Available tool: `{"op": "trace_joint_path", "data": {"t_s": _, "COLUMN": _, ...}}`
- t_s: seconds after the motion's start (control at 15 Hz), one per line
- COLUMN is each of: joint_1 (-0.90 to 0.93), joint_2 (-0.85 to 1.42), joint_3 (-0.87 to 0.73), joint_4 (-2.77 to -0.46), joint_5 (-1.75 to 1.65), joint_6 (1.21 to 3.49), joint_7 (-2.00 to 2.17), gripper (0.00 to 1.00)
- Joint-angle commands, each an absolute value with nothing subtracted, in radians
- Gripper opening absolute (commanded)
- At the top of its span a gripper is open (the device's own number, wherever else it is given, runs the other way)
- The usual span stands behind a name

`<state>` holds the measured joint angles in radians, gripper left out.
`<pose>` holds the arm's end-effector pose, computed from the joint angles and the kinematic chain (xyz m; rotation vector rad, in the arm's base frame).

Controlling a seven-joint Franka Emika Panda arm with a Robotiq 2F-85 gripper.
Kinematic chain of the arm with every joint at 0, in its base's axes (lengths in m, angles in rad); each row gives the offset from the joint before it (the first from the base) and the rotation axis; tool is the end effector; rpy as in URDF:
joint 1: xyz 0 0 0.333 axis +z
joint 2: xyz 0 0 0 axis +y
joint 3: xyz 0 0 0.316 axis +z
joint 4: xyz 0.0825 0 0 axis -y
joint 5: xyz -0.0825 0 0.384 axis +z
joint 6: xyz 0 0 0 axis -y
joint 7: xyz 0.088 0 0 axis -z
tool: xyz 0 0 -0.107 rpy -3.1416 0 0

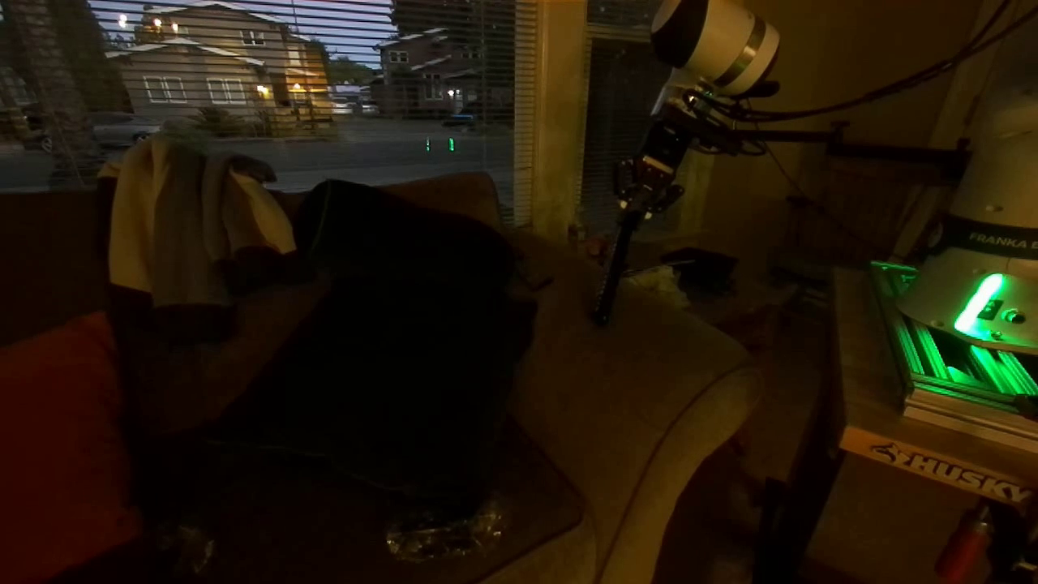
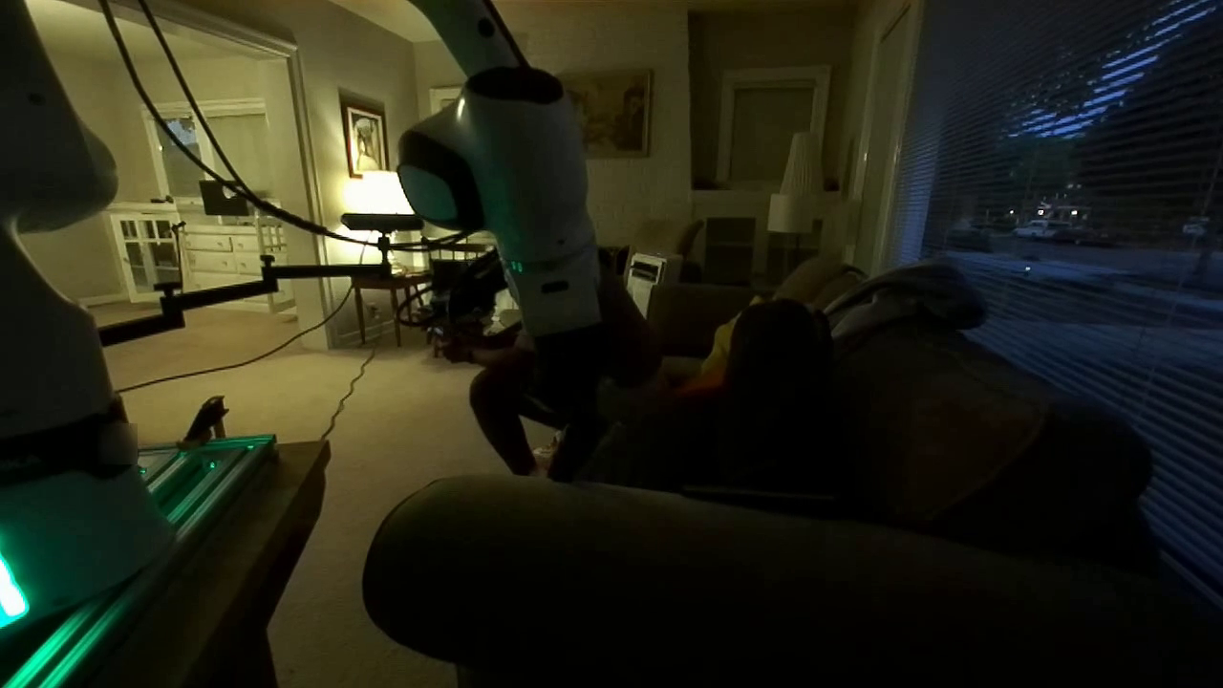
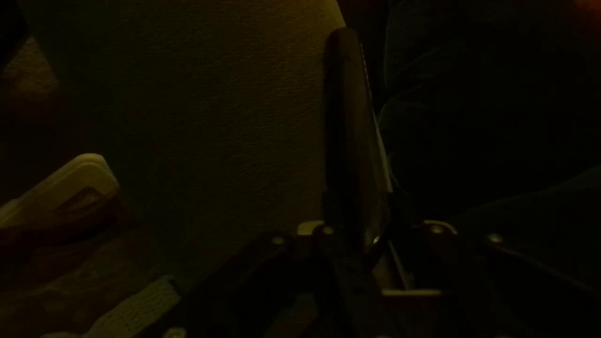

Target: Put the remote on the sofa arm

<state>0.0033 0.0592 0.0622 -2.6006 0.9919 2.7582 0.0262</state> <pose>0.4348 -0.0060 0.2349 -2.4739 1.1578 -0.0928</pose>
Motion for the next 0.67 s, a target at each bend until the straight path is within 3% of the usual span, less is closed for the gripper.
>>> {"op": "trace_joint_path", "data": {"t_s": 0.0, "joint_1": 0.006, "joint_2": 0.084, "joint_3": 0.068, "joint_4": -2.632, "joint_5": 1.034, "joint_6": 2.815, "joint_7": -0.039, "gripper": 0.07}}
{"op": "trace_joint_path", "data": {"t_s": 0.6, "joint_1": 0.023, "joint_2": 0.224, "joint_3": 0.162, "joint_4": -2.55, "joint_5": 1.314, "joint_6": 3.19, "joint_7": -0.192, "gripper": 0.07}}
